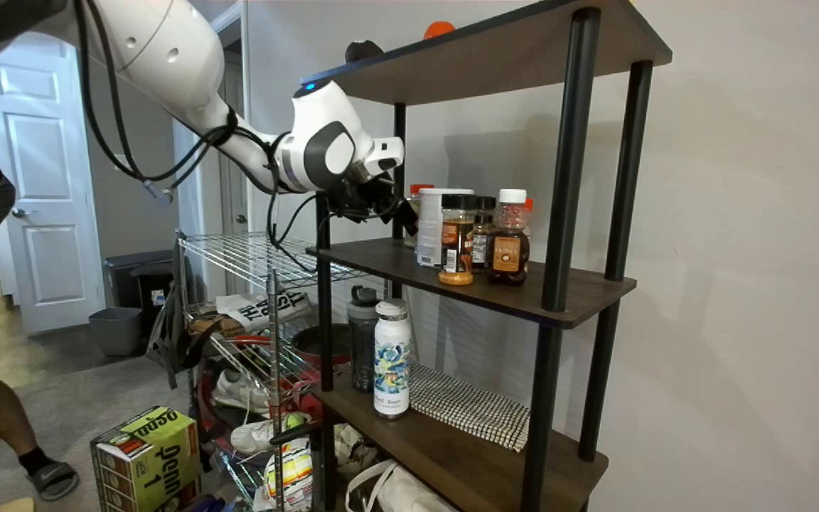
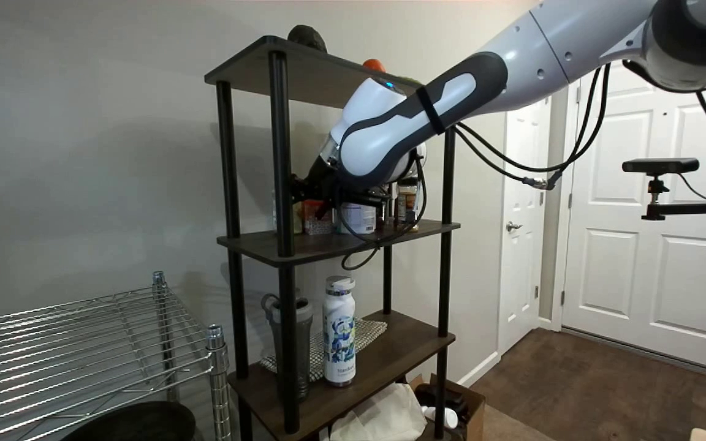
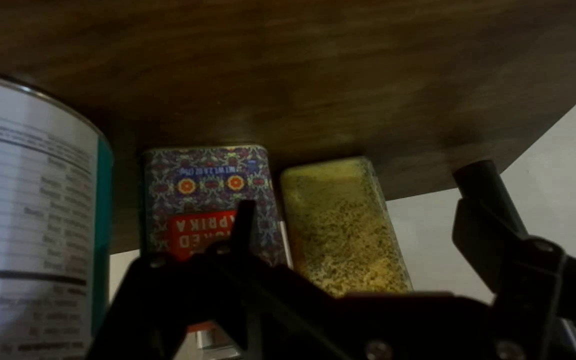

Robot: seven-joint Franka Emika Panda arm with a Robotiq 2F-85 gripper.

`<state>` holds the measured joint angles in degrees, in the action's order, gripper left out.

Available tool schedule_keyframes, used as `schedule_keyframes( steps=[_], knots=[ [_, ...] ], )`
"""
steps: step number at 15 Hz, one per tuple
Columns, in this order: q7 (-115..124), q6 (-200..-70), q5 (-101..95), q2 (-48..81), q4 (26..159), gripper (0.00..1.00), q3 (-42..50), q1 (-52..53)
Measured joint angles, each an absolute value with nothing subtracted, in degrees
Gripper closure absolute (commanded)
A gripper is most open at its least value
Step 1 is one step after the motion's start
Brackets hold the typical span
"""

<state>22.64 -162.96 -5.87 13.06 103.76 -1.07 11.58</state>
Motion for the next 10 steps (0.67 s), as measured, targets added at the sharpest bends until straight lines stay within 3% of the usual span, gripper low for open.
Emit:
schedule_keyframes(
  steps=[10],
  knots=[
    [22.64, -161.95, -5.89, 14.5, 102.24, 0.0, -0.37, 11.6]
  ],
)
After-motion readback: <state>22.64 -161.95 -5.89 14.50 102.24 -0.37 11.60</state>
